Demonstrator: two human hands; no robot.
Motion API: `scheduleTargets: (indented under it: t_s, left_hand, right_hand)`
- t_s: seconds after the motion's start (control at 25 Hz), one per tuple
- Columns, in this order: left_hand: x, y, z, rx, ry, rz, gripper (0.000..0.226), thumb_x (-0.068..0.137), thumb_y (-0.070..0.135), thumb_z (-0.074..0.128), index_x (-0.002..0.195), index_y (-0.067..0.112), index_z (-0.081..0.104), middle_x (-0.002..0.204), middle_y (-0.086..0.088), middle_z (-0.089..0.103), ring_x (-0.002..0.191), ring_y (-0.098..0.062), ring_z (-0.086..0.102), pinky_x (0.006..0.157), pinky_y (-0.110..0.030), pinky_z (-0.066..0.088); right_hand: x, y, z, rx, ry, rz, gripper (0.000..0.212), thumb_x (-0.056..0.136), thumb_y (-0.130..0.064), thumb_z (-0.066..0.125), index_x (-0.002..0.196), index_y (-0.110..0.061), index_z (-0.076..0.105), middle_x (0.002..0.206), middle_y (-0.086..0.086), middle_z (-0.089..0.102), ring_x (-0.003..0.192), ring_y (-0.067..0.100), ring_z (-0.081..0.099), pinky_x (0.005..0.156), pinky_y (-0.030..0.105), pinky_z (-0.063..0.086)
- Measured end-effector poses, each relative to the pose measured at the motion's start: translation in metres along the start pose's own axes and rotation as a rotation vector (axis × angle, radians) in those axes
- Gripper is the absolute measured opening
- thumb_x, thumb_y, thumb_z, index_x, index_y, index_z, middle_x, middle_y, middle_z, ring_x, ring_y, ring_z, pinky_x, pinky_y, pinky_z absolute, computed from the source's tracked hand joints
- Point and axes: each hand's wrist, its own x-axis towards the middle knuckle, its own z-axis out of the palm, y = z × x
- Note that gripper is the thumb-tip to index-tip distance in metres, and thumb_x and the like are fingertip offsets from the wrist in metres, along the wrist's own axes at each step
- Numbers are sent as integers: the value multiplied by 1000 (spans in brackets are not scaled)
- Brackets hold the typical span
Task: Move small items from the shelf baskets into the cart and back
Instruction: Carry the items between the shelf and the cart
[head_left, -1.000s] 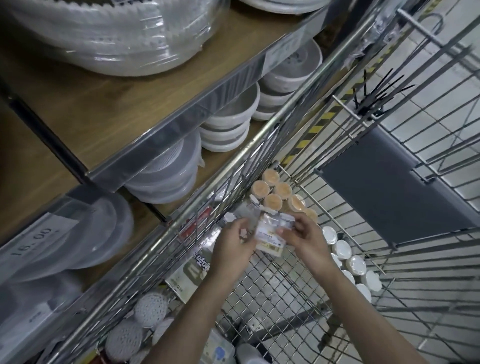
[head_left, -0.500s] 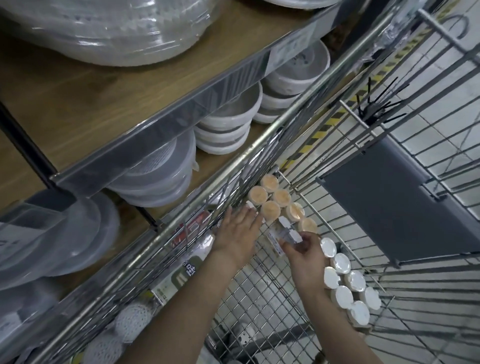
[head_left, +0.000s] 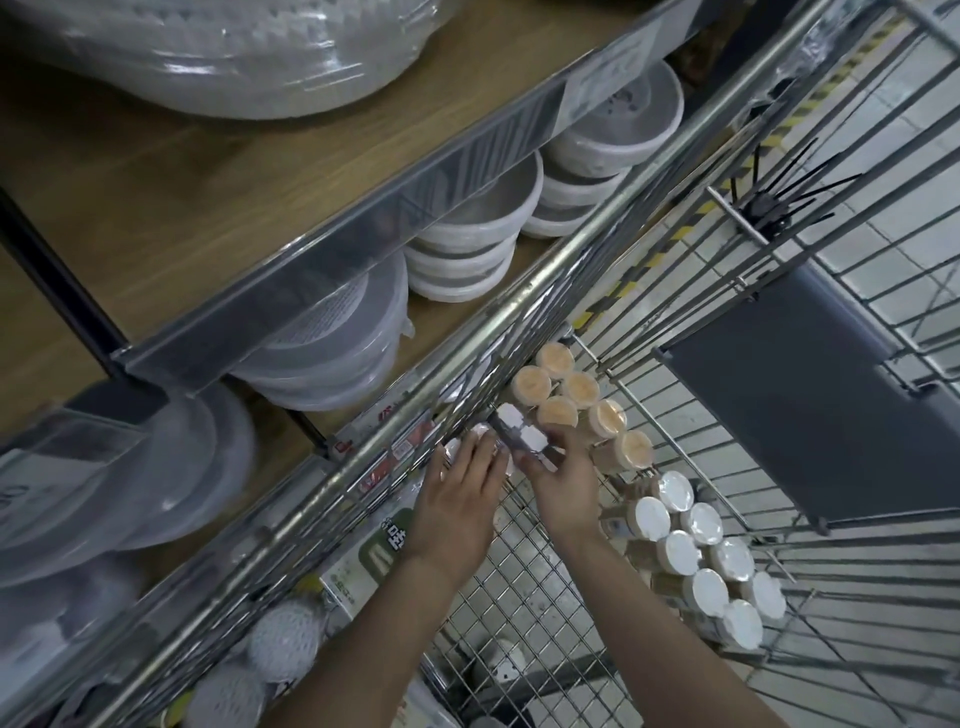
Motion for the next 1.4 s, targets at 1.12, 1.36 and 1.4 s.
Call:
scheduleTargets:
  t_s: [1.12,1.36,1.4]
  left_hand:
    - [-169,-18,-109,-135,-72,114,35,98,27,37,130,18,47,125,0,56,108,-18,53,90,-32,45]
    - [-273,-8,-171,-30,-20,297,33,97,28,38,128,19,48,114,0,62,98,-19,59,77,-32,47]
    - [-291,-5,-178,-14,-20,322,35,97,30,38,129,19,47,115,0,62,99,-20,59,78,-32,46]
  right_hand:
    - [-205,-65,-72,-408,-157,32,28,97,-20,50,122,-12,57,122,3,61,109,16,56,89,25,41]
    - [-357,-105,-101,-757,-159,-137,33,98,-28,43,128,-18,52,126,0,59,110,19,56,89,30,43]
    - [-380,-109,-104,-779,-137,-142,33,98,-29,42,129,-19,51,125,0,58,111,19,55,89,30,42]
